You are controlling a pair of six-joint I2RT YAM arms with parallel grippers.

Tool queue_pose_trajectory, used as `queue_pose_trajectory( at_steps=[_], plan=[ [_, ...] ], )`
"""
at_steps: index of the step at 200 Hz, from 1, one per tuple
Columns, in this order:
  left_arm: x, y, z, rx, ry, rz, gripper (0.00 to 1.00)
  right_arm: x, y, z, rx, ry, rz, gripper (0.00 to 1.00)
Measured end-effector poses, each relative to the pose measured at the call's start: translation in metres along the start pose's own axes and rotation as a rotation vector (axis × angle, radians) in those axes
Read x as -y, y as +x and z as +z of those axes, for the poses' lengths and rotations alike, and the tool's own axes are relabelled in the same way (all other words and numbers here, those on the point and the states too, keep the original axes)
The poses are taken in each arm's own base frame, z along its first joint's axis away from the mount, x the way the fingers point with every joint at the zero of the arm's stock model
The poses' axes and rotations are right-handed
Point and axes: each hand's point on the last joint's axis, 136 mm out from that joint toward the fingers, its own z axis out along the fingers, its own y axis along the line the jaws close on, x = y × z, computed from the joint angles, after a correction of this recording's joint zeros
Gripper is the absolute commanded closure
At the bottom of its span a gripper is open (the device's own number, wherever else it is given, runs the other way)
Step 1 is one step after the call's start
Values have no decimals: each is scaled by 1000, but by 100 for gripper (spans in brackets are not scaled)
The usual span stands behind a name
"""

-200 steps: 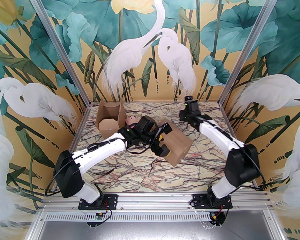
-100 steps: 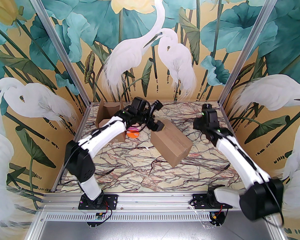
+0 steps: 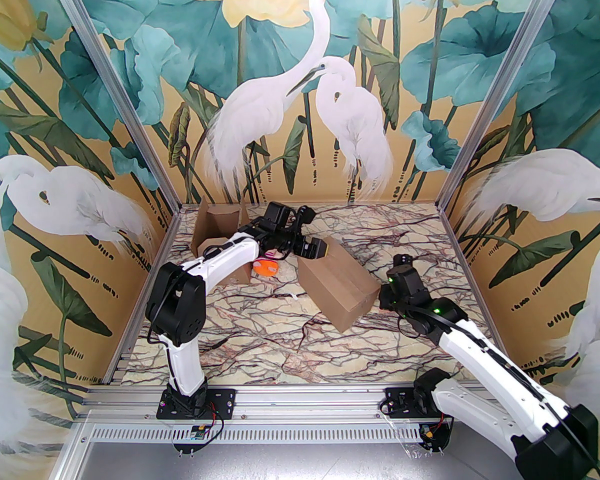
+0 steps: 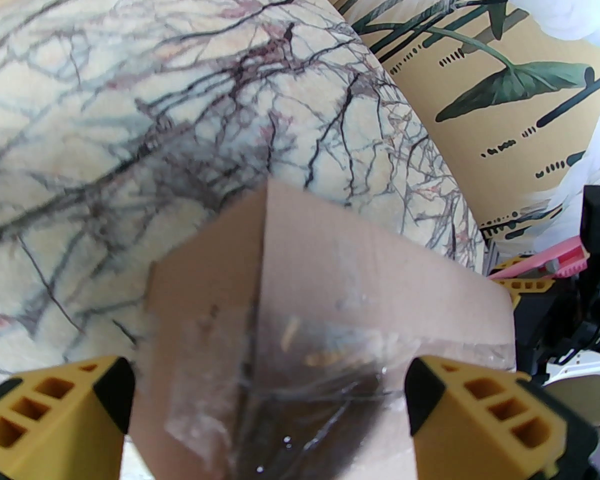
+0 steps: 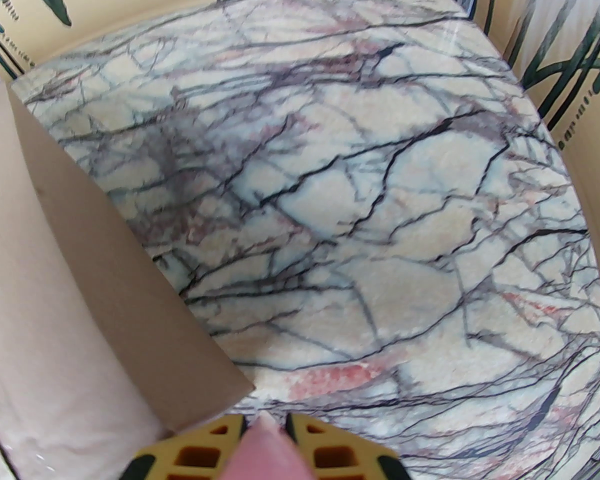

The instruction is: Unpack the express box

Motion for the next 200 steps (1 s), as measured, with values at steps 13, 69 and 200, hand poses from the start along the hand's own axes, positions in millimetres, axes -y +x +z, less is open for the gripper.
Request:
queue_pose_trajectory(
  at_steps=[13, 69, 200],
  plan=[
    [0, 6, -3, 6, 8, -17, 6, -3, -2, 4, 5, -4, 4, 100],
    [6, 44, -40, 28, -31, -44, 6, -14, -20, 37, 4, 25, 7, 100],
    [97, 69, -59, 77, -182, 1150, 0, 20, -33, -14, 261, -278, 587, 100]
  ],
)
